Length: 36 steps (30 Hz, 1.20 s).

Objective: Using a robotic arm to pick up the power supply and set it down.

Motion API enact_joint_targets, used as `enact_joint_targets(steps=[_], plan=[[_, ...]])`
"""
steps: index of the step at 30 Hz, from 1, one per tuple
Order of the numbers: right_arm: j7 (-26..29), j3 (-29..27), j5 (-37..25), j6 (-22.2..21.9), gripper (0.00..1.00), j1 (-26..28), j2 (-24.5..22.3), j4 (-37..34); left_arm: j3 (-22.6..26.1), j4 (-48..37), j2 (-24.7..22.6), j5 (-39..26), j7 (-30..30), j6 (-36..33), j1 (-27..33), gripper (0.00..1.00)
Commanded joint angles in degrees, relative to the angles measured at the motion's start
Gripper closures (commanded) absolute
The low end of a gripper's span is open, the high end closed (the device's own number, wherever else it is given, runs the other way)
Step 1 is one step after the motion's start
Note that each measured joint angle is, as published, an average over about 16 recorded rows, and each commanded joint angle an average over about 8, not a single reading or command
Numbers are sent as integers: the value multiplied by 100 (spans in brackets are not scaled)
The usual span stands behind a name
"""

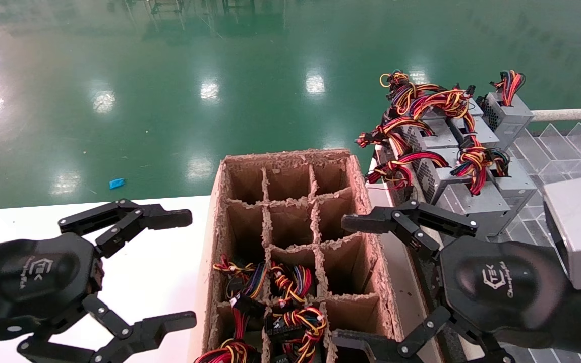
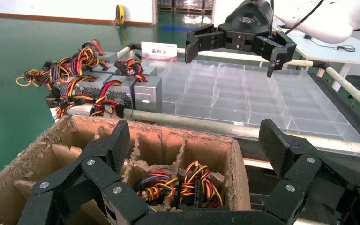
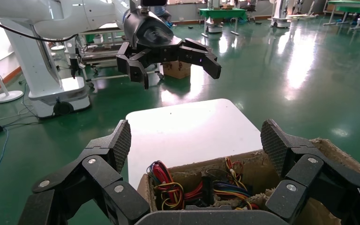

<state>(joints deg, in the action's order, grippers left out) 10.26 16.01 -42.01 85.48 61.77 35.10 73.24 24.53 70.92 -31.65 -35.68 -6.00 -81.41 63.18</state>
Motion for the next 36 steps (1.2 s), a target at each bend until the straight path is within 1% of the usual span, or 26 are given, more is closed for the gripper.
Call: enact_joint_targets(steps=[1, 12, 20, 23, 29, 31, 35, 36], plan=[[0, 0, 0, 0, 0, 0, 0, 0, 0, 0, 0, 0, 0, 0, 0, 0], [0, 0, 0, 0, 0, 0, 0, 0, 0, 0, 0, 0, 0, 0, 0, 0], [-7, 27, -78, -15, 0, -5, -5, -14, 0, 0, 0, 0, 0, 0, 0, 99], [-46, 94, -258, -55, 0, 15, 11, -60, 0, 0, 0, 0, 0, 0, 0, 100], [-112, 396, -1128, -288, 0, 203, 88, -66, 0, 0, 0, 0, 0, 0, 0, 100], [-92, 527, -1445, -385, 0, 282, 165, -53, 0, 0, 0, 0, 0, 0, 0, 100], [-27, 762, -1844, -496, 0, 378, 415, -111, 0, 0, 0, 0, 0, 0, 0, 100], [-18, 811, -1916, -516, 3, 397, 484, -140, 0, 0, 0, 0, 0, 0, 0, 100]])
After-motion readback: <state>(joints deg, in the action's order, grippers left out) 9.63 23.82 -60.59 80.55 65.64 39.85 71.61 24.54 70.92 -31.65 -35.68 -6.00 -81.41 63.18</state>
